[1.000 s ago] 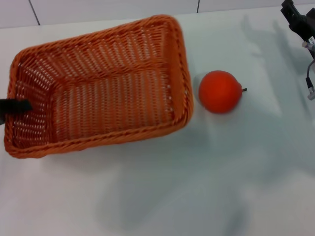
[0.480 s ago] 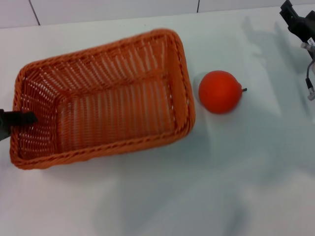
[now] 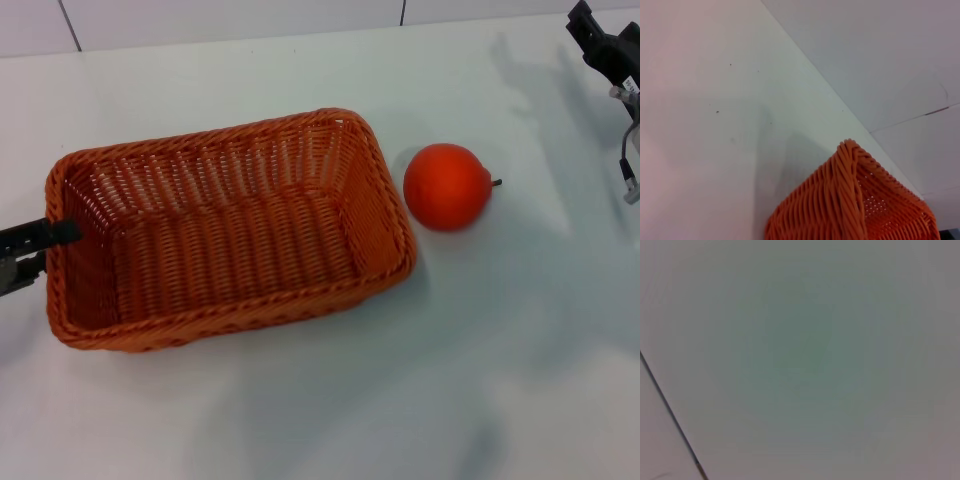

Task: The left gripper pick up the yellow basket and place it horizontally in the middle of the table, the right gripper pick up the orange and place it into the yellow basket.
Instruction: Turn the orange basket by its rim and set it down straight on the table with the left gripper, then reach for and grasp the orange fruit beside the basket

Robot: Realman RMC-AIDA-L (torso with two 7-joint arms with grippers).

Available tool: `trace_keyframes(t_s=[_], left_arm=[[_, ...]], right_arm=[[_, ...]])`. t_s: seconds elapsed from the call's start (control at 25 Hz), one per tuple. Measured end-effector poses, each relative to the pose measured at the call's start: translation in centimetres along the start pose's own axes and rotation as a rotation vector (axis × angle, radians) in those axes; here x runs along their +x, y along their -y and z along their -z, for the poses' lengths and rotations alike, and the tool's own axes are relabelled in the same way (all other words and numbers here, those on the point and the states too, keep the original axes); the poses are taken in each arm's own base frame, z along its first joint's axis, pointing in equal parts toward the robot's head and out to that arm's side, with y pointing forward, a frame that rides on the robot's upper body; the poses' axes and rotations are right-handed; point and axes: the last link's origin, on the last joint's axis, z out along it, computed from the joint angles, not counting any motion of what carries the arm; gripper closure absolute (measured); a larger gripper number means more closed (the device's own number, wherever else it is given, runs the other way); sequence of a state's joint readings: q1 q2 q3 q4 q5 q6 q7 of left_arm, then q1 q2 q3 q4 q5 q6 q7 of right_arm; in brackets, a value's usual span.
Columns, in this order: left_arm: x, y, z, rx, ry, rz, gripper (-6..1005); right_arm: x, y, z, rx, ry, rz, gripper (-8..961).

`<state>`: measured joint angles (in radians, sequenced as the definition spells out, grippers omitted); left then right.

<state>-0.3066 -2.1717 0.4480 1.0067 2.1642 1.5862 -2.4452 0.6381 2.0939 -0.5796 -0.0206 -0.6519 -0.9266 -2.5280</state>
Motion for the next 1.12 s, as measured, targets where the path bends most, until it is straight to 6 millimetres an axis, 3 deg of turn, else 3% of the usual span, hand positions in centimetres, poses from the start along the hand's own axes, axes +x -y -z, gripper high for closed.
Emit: trace_keyframes(t_s=[0.24,0.44,0.52,0.8,1.12], left_arm=[[0.8,-0.1,0.6,-0.011,-0.042,-0.064,438],[2.9,-1.0,1.8,-0.069,-0.193,-0.279,325],[3.3,-1.2,2.2,-0.101,-0.277,-0.375,327],[3.3,-1.0,2.5,-0.192,-0.584,-0.555,333],[0.9,-1.0,2.1,-0.228,-0.905,-0.757,340]], right_arm=[[-0.2,0.6,-0.1,0.037,0.019,0.031,76],[0.7,1.7,-0.6,0.171,0.039,0.109,76],[1.3,2.1,-0.8,0.251,0.067,0.126,76],[6.8,2.9,-2.1,0.549,0.318,0.270,77],[12.0,5.1,-2.0,0.681,0.728,0.496,77]])
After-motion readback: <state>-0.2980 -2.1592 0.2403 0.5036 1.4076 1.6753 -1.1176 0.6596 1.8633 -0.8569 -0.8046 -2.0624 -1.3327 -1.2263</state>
